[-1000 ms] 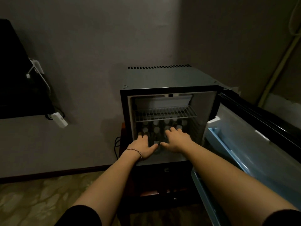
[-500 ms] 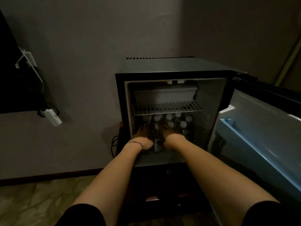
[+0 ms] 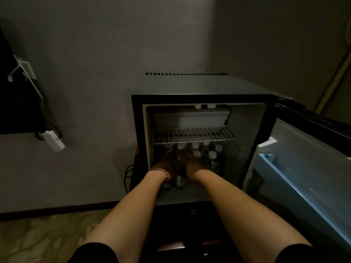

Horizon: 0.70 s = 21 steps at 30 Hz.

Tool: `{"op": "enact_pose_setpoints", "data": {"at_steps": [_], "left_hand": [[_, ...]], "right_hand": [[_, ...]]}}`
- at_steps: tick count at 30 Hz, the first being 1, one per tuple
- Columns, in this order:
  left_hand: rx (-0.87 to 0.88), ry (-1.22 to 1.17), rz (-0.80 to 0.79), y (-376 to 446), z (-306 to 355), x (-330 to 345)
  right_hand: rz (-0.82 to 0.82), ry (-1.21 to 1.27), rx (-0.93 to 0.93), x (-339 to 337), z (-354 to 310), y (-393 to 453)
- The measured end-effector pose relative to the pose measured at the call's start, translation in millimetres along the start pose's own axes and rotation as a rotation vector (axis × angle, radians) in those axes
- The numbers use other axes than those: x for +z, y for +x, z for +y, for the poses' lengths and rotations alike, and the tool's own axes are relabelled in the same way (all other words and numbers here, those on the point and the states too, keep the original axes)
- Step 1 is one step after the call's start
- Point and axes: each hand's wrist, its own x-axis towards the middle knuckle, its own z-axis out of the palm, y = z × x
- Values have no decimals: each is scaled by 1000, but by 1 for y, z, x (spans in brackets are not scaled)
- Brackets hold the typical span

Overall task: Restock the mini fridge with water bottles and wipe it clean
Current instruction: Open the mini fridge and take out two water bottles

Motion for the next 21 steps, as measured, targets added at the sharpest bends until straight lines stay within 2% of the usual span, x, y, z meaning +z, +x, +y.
{"op": "enact_pose_setpoints", "data": {"at_steps": [6,11,14,17,21], "left_hand": [[-99,-154,165,-7,-5,12],[-133,-125,169,-30,-2,5],[-87,-113,168,-52,3,3],[-75,-75,155,-77,12,-7],[-37,-70,174,-106,32,-32]], "right_hand": [[145,107,23,10,-8,0],[23,62,48,-1,-12,-20],[-52,69,40,-8,-11,-41],[-2,120,81,-19,-17,-73],[105,30,28,-46,-30,-114]]}}
